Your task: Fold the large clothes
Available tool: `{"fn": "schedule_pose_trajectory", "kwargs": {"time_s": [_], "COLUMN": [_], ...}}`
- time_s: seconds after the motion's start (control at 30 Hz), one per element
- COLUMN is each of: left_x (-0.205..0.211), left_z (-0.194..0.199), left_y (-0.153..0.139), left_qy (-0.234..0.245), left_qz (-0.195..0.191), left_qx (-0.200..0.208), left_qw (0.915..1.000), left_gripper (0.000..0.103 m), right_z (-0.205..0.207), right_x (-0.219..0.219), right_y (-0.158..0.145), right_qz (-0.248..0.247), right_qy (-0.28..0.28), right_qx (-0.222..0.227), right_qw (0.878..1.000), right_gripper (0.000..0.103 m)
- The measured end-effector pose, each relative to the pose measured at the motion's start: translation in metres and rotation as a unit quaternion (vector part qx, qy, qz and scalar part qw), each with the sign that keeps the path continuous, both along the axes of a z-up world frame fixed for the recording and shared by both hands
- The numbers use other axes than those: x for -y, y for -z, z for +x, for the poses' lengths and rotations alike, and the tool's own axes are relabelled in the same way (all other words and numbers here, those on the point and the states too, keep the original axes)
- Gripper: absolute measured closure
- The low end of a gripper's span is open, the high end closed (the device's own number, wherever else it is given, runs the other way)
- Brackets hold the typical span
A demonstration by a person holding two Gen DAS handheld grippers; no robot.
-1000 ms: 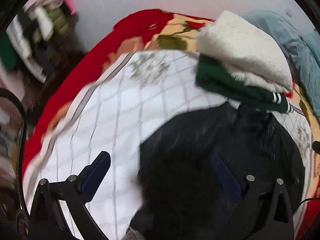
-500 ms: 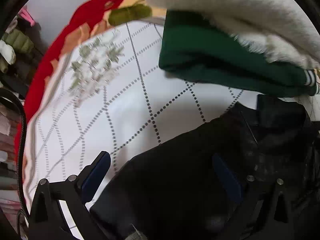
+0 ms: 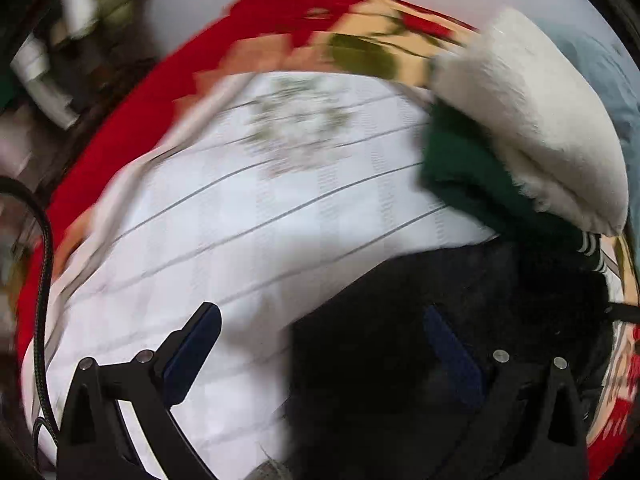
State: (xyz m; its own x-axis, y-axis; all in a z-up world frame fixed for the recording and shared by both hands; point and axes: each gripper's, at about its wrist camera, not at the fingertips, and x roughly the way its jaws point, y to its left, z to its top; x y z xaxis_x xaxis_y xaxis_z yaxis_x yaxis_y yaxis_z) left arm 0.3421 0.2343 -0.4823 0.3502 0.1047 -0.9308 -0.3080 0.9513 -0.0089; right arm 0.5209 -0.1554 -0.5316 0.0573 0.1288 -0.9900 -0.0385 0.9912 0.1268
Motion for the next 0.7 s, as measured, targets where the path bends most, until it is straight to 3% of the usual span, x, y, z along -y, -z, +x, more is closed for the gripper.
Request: {"fn": "schedule_pose_trajectory", "kwargs": {"time_s": [0.03, 0.1, 0.13, 0.3, 0.4, 0.5, 0.53, 0.63, 0.7], "left_x": [-0.007, -0.015, -0.016, -0.015, -0.012, -0.016, -0.016, -0.017, -0.02], "left_z": [-0.017, -0.063, -0.079, -0.153, -0.17, -0.172, -0.17, -0.165, -0.16], "left_y": [0.0, 0.01, 0.017, 0.068, 0.086, 0.094, 0.092, 0.071, 0.054], "left_qy": [-0.018, -0.056, -0.068, -0.117, -0.127, -0.136, -0.135, -0.13, -0.133], "left_qz": [0.004, 0.01, 0.013, 0.008, 0.017, 0.004, 0.004, 0.01, 0.006], "left_qx": [-0.008, -0.041, -0.055, -0.144, -0.161, -0.162, -0.161, -0.138, -0.113], "left_qw": [0.9998, 0.9976, 0.996, 0.9826, 0.9786, 0.9774, 0.9777, 0.9818, 0.9846], "left_gripper": [0.0, 0.0, 0.0, 0.0, 0.0, 0.0, 0.0, 0.0, 0.0], "right_z": [-0.003, -0.008, -0.008, -0.004, -0.005, -0.015, -0.02, -0.035, -0.046], "right_x": [-0.008, -0.034, -0.046, -0.088, -0.071, -0.022, -0.014, -0.025, -0.059], "right_y": [-0.01, -0.019, -0.018, -0.005, -0.01, -0.012, -0.015, -0.031, -0.029], "right_qz": [0.0, -0.002, -0.02, -0.137, -0.171, -0.088, -0.067, -0.002, 0.069], "right_qy": [-0.007, -0.026, -0.036, -0.059, -0.03, 0.06, 0.067, 0.023, -0.04], "right_qx": [0.006, 0.014, 0.016, 0.025, 0.035, -0.008, -0.014, -0.01, -0.032], "right_qw": [1.0, 1.0, 0.999, 0.988, 0.984, 0.994, 0.995, 1.0, 0.996], "right_gripper": [0.047, 0.029, 0.027, 0.027, 0.027, 0.027, 0.027, 0.027, 0.027]}}
